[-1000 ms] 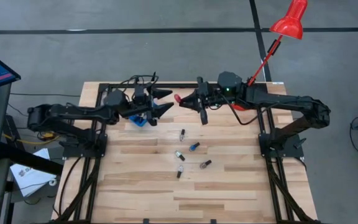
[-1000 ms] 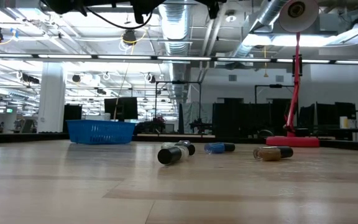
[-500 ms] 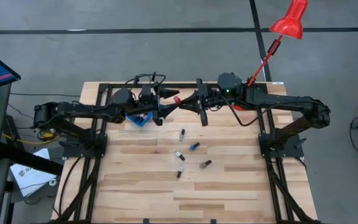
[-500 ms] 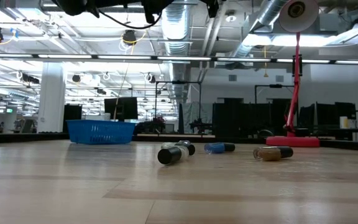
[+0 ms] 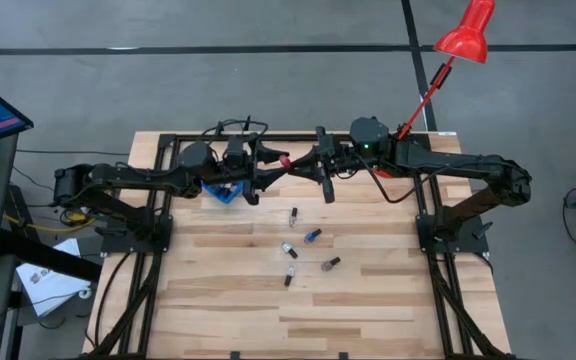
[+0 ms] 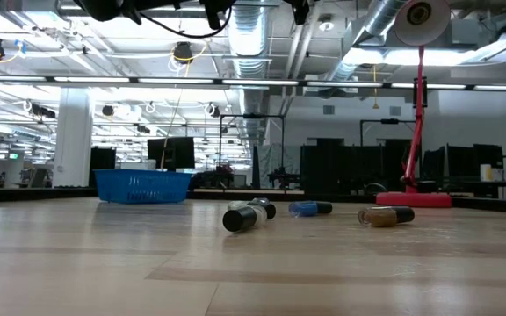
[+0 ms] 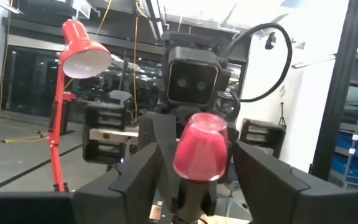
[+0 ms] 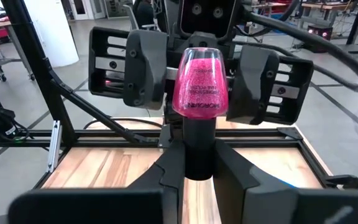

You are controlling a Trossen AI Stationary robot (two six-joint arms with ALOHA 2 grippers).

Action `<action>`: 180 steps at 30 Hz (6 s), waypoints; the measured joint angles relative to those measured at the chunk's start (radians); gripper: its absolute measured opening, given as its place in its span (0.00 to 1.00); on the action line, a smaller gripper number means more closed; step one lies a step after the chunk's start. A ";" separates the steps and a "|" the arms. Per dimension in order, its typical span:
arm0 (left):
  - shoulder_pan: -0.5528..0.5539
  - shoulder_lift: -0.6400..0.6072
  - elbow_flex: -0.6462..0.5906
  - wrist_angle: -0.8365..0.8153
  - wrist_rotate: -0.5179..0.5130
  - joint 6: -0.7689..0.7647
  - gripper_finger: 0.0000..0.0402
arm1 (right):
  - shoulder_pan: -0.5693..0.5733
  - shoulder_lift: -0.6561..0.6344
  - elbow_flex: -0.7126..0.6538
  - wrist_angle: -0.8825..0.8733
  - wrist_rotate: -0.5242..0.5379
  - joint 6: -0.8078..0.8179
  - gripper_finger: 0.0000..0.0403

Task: Pick & Place Nail Polish
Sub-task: Put the red nail polish bottle into the blue bin, then put the blue nail polish bottle into the blue bin

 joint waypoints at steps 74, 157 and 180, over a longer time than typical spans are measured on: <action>0.292 -0.139 -0.260 -1.112 -0.354 -0.232 0.27 | -0.087 -0.198 0.000 -0.421 0.139 -0.030 0.48; 0.192 -0.366 -0.078 -0.995 -0.164 -0.224 0.70 | 0.133 0.555 0.000 -0.653 0.184 -0.475 0.30; 0.192 -0.365 -0.078 -0.995 -0.161 -0.225 0.70 | 0.044 0.406 0.000 -0.625 0.178 -0.395 0.10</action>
